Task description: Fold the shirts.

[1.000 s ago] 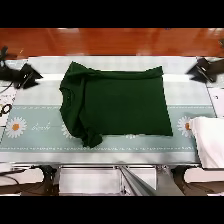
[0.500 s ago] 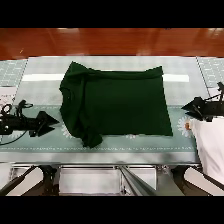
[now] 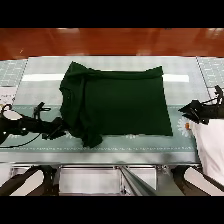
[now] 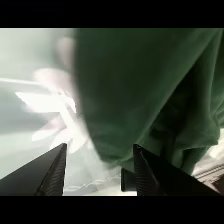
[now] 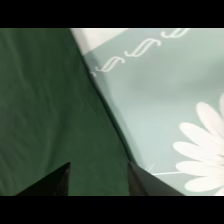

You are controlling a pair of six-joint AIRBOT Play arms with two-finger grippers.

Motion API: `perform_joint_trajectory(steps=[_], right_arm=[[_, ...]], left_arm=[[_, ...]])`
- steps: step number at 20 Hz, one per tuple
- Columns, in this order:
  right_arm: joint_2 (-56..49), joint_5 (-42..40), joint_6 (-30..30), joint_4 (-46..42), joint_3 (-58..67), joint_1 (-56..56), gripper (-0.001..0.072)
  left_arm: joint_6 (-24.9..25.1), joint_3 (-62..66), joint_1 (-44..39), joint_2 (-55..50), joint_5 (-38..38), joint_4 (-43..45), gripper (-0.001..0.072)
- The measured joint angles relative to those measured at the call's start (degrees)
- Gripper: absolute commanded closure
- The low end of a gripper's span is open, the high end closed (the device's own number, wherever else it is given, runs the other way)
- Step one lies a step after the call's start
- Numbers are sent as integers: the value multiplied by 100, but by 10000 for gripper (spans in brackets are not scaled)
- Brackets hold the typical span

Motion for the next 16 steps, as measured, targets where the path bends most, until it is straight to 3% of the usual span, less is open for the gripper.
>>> perform_joint_trajectory(steps=[3, 4, 5, 9, 16], right_arm=[[2, -24, -37, 122, -9, 0, 297], [2, -42, -48, 164, -9, 0, 297], [2, -57, -72, 197, -9, 0, 295], [2, 107, -365, -9, -11, 48, 293], [2, 520, 70, -656, -444, 76, 294]], left_arm=[[-192, -7, -542, -103, 269, -94, 203], [-243, -9, -697, -177, 319, -140, 308], [-256, -9, -811, -254, 413, -151, 683], [-181, 37, -964, -446, 597, -138, 689], [-98, 289, -909, -511, 662, -125, 689]])
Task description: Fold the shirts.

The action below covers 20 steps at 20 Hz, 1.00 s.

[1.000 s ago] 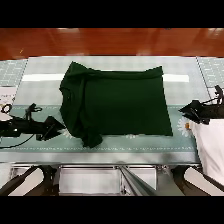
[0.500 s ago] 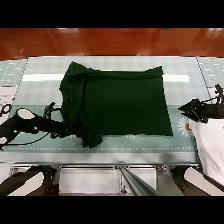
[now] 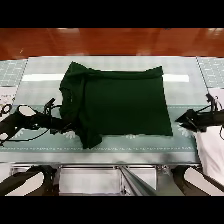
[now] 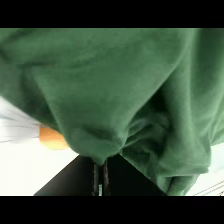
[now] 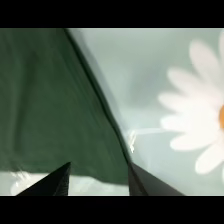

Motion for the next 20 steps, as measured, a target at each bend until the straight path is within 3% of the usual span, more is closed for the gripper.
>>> perform_joint_trajectory(steps=[10, 11, 12, 13, 15, 20], right_arm=[[-632, -146, 273, -22, -345, 531, 309], [-691, -245, 304, 101, -350, 640, 374], [-732, -437, 317, 232, -348, 765, 566], [-769, -632, 315, 304, -328, 885, 686], [-807, -863, 212, 597, -173, 1141, 687], [-669, -415, 59, 955, 1261, 1484, 687]], left_arm=[[20, 37, 2, -4, -37, -72, 689], [17, 39, 0, -4, -39, -83, 689], [17, 39, -9, -4, -37, -114, 689], [17, 44, -17, -4, -35, -131, 689], [44, 107, 4, -4, -39, -160, 689], [131, 1211, 490, 199, -450, -216, 689]])
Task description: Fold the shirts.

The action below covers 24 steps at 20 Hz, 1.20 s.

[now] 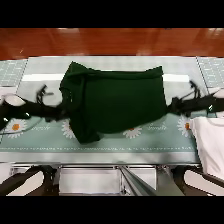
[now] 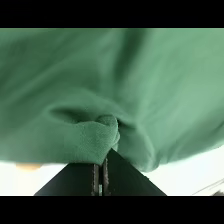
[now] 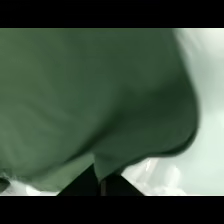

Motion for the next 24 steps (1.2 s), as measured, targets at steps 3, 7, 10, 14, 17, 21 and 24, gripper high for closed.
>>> perform_joint_trajectory(steps=[3, 7, 10, 14, 17, 21, 24], right_arm=[[199, 223, 129, 98, 1781, 59, 687], [299, 245, 439, 164, 4470, 83, 687], [450, 396, 662, -20, 6063, 90, 687], [1233, 533, 800, -573, 6773, 90, 687], [2013, 662, 846, -1143, 6749, 90, 687], [2885, 1029, 953, -1899, 6505, 90, 687], [3335, 1381, 1012, -2188, 6290, 90, 687]], left_arm=[[15, 1556, 422, 225, -188, -221, 689], [-146, 4079, 817, 341, -267, -420, 689], [-297, 5720, 1130, 415, -278, -476, 689], [-372, 6957, 1692, 824, -514, -498, 689], [-372, 7257, 1897, 1346, -763, -461, 689], [-461, 7390, 1172, 2120, -1067, 549, 689], [-800, 7425, 26, 2651, -1443, 2048, 689]])
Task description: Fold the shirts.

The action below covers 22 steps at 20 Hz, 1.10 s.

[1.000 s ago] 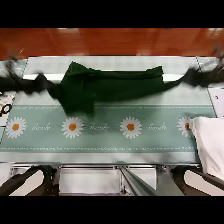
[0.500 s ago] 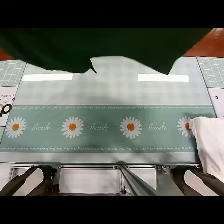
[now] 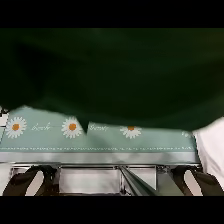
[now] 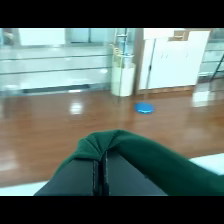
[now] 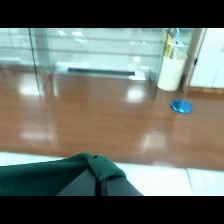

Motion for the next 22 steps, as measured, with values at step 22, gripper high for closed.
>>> perform_joint_trajectory(steps=[22], right_arm=[[-4181, -2022, -835, 1316, -3086, 752, 688]], left_arm=[[-1609, -3410, -1384, -3807, 2905, 2402, 689]])
